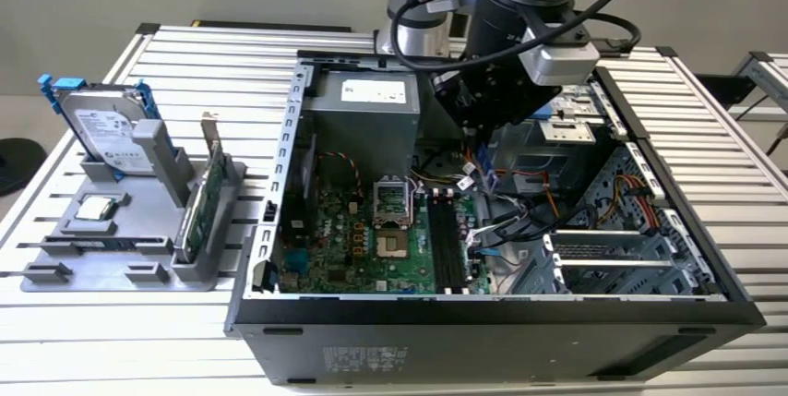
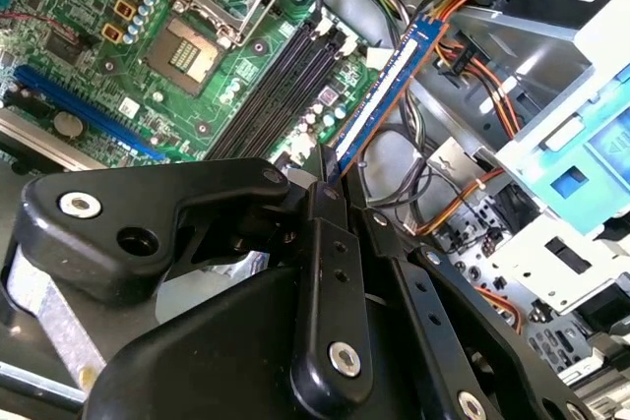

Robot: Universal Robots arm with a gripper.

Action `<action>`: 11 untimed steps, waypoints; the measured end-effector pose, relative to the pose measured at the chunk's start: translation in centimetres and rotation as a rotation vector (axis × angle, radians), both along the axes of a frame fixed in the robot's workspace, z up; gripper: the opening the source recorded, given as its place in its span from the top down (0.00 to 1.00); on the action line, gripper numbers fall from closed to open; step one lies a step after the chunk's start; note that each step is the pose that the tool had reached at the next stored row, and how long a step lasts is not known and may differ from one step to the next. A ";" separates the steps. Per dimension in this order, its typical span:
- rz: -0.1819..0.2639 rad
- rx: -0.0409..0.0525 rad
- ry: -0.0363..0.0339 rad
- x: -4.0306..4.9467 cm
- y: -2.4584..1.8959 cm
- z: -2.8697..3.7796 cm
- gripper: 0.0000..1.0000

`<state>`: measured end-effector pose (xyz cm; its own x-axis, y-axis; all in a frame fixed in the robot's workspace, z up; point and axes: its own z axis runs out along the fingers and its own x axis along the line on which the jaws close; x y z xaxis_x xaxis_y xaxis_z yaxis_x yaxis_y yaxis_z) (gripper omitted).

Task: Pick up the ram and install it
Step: 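Insert the ram into the slot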

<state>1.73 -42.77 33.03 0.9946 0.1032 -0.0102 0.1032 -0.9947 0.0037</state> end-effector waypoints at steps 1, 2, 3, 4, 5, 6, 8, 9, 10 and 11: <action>0.000 -0.0009 0.0000 0.00 0.00 -0.02 1.00; 0.000 -0.0016 0.0000 0.00 0.00 -0.06 1.00; 0.000 -0.0024 0.0000 0.00 0.00 -0.08 1.00; 0.000 -0.0031 0.0000 0.00 0.00 -0.12 1.00; 0.000 -0.0040 0.0000 0.00 0.00 -0.14 1.00; 0.000 -0.0048 0.0000 0.00 0.00 -0.17 1.00; 0.000 -0.0066 0.0000 0.00 0.00 -0.23 1.00; 0.000 -0.0073 0.0000 0.00 0.00 -0.26 1.00; 0.000 -0.0082 0.0000 0.00 0.00 -0.29 1.00; 0.000 -0.0089 0.0000 0.00 0.00 -0.32 1.00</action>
<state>1.73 -42.77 32.71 0.9946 0.1031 -0.0111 0.1032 -0.9946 0.0125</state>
